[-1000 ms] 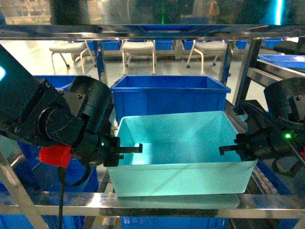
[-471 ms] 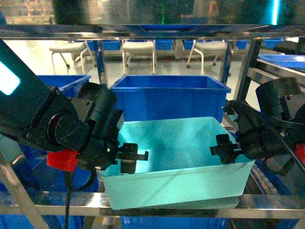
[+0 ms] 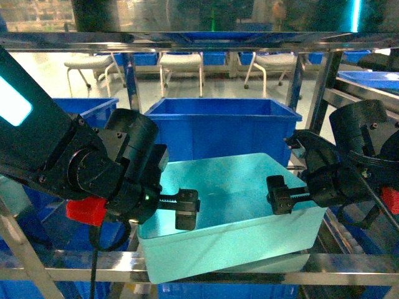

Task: Organize blue bins on left shelf correctly

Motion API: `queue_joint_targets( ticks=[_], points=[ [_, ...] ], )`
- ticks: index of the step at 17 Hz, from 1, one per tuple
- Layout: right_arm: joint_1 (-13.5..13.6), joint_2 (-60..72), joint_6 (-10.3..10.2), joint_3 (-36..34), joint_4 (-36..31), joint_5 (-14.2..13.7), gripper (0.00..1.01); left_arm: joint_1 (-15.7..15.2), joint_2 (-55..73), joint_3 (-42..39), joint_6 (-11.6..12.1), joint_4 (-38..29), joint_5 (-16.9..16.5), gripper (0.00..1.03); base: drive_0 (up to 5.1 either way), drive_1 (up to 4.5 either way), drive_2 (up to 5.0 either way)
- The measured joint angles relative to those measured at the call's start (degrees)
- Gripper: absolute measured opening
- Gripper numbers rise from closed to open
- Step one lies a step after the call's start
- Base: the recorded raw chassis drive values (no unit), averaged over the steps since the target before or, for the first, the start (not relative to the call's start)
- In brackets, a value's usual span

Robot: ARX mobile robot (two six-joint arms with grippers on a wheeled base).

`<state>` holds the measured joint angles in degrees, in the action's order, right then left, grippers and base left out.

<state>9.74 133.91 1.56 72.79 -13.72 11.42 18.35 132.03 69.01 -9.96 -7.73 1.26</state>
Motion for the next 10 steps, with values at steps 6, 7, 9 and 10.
queue_joint_targets(
  ticks=[6,7,9,10],
  points=[
    [1.2,-3.1,-1.7,-7.5,-20.7,1.1,0.98,3.4,-6.6,-13.6,-2.3,-24.0,7.8,0.98,0.0,0.00,0.0],
    [1.2,-4.8,-2.1,-9.2,-21.0,1.1,0.98,3.7,-7.6,-15.3,-2.7,-24.1,8.6,0.98,0.0,0.00,0.0],
    [1.5,-7.5,-2.6,-12.0,-23.0,1.1,0.98,4.6,-10.5,-19.5,-4.4,-24.7,9.8,0.98,0.0,0.00,0.0],
    [1.6,-8.5,-2.8,-12.8,-22.8,1.2,0.98,4.8,-10.9,-20.1,-4.5,-24.9,9.9,0.98,0.0,0.00,0.0]
  ],
)
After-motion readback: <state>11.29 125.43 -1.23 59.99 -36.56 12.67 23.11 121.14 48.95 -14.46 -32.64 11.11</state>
